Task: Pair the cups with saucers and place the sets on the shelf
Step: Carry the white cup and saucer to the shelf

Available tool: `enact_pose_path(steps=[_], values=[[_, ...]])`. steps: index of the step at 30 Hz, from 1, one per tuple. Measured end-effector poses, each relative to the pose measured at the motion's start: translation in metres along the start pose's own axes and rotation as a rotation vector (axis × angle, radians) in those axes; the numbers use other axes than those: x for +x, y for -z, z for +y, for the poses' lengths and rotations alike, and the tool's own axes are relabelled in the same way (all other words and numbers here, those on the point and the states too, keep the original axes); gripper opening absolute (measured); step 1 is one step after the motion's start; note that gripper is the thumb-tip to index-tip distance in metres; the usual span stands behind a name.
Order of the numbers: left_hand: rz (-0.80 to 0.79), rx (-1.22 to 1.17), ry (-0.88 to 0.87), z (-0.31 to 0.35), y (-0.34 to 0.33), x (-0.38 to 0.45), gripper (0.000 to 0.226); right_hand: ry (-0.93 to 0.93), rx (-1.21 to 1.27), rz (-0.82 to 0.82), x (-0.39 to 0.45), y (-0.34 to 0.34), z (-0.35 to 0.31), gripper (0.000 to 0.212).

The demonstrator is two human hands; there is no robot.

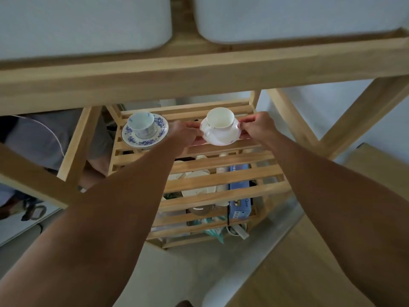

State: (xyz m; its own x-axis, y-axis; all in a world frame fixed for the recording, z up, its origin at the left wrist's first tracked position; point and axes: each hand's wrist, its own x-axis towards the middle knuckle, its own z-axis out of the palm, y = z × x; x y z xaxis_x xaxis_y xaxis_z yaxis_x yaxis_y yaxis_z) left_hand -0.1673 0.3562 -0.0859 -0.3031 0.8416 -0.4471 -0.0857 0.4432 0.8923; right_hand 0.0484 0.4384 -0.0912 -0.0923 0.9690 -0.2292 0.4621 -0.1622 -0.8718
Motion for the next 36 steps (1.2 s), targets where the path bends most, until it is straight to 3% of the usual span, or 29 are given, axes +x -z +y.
enact_pose_path(steps=[14, 23, 30, 36], values=[[-0.001, -0.028, 0.036, 0.016, -0.005, 0.015, 0.031, -0.026, -0.006, -0.021, 0.025, -0.002, -0.001, 0.02], [0.101, 0.119, -0.027, 0.013, -0.001, 0.017, 0.034, 0.034, -0.04, 0.034, 0.022, -0.004, 0.002, 0.023], [0.078, 0.124, -0.044, 0.014, 0.009, -0.037, 0.037, 0.075, -0.18, 0.043, -0.033, 0.011, -0.002, 0.038], [-0.009, 0.138, -0.044, 0.015, 0.016, -0.106, 0.035, 0.015, -0.14, -0.099, -0.127, 0.035, -0.014, 0.028]])
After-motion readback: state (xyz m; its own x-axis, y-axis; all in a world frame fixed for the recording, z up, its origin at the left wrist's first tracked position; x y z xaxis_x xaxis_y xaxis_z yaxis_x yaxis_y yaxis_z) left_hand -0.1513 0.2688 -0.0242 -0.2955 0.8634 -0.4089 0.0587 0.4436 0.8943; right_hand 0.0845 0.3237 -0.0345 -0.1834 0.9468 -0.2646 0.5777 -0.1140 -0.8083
